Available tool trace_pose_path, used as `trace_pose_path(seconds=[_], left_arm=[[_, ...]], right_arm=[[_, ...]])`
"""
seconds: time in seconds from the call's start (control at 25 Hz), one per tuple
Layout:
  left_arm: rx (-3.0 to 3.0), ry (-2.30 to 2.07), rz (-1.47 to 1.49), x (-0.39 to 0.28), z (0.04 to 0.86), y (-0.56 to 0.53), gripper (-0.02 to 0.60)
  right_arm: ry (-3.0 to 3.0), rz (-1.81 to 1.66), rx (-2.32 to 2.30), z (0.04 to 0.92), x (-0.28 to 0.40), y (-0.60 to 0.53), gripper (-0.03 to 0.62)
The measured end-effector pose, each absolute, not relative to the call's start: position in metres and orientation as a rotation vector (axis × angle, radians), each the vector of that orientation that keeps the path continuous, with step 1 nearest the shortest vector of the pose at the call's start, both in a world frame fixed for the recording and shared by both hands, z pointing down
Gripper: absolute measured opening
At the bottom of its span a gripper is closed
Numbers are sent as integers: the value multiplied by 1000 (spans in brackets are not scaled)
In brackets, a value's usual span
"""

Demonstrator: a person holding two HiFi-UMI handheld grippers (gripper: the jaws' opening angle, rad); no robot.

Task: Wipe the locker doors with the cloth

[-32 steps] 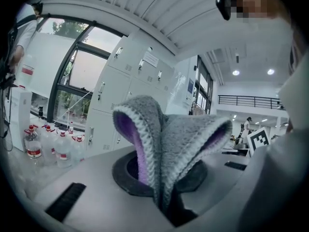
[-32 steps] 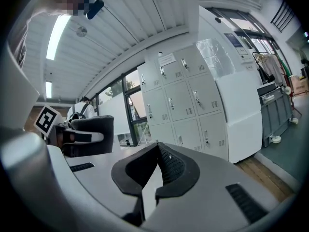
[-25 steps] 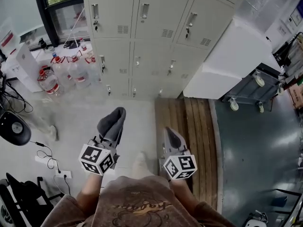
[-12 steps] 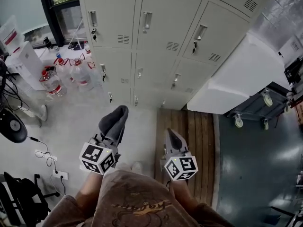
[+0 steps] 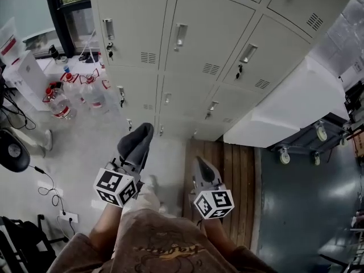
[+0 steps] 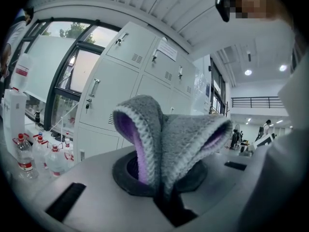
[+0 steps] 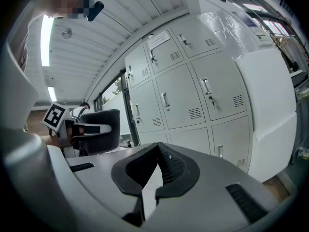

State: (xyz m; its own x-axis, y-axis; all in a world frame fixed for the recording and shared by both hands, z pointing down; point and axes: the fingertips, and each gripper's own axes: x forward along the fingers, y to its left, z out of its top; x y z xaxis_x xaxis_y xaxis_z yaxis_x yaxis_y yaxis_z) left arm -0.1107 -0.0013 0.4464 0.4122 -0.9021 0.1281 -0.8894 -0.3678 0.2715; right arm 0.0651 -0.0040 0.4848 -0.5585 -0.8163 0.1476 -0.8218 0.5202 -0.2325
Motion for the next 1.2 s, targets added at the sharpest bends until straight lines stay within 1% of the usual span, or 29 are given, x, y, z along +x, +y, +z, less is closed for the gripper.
trace_pose_path(seconds=[0.52, 0.88, 1.2], left_arm=[[2449, -1435, -43, -134, 439, -112, 38], [2467, -1391, 7, -138, 449, -140, 38], [2518, -1464, 132, -123, 443, -150, 38]], right_arm=[[-2679, 384, 1581, 467, 36, -108, -2], [-2662, 397, 1595, 470, 21, -131, -2], [-2687, 408, 1551, 468, 31, -145, -2]])
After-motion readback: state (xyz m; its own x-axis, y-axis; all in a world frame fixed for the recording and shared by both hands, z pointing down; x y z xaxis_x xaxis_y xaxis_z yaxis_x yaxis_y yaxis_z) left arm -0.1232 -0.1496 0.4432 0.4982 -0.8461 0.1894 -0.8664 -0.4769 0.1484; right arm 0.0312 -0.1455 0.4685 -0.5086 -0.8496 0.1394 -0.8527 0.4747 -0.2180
